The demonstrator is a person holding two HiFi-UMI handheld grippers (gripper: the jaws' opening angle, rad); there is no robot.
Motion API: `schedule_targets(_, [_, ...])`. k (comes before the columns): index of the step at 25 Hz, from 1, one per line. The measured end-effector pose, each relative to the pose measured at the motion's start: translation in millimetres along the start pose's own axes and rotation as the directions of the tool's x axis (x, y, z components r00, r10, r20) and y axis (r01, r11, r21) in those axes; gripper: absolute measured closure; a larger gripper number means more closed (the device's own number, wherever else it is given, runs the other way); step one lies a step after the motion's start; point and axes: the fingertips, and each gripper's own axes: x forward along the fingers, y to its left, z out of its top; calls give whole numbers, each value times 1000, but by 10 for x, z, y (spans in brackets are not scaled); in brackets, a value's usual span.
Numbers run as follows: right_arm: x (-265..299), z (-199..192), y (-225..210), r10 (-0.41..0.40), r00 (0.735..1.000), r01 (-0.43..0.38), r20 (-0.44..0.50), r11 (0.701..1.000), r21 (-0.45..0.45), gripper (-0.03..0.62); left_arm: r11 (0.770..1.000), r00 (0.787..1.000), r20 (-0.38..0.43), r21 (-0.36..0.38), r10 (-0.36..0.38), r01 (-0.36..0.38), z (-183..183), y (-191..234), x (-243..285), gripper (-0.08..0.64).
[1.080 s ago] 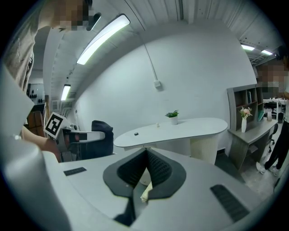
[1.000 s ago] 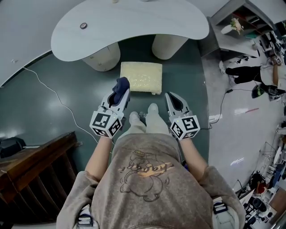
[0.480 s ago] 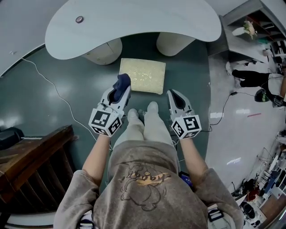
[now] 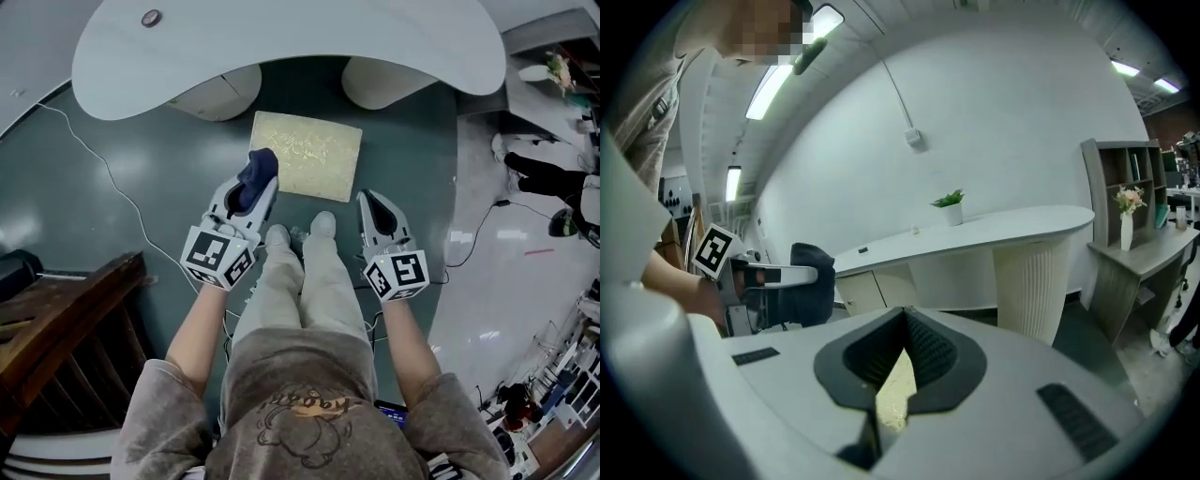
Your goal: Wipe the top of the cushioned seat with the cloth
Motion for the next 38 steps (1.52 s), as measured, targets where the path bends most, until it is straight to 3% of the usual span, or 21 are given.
schedule_targets(11, [617, -559, -245, 53, 998, -53, -41, 999, 3, 588, 999, 999, -27, -30, 29, -30, -736, 431, 436, 462])
schedule_targets(25, [815, -827, -615, 48, 996, -47, -71, 999, 14, 588, 997, 991, -112, 1, 75, -75, -1304, 968, 904, 462])
schedule_targets(32, [822, -911, -693, 48, 994, -46, -95, 999, 19, 588, 979, 967, -150, 15, 205, -205, -1601, 1635, 1042, 462])
schedule_targets(38, [839, -988, -815, 50, 993, -48, -107, 998, 29, 588, 958, 933, -216, 82, 287, -275, -1779, 2149, 1208, 462])
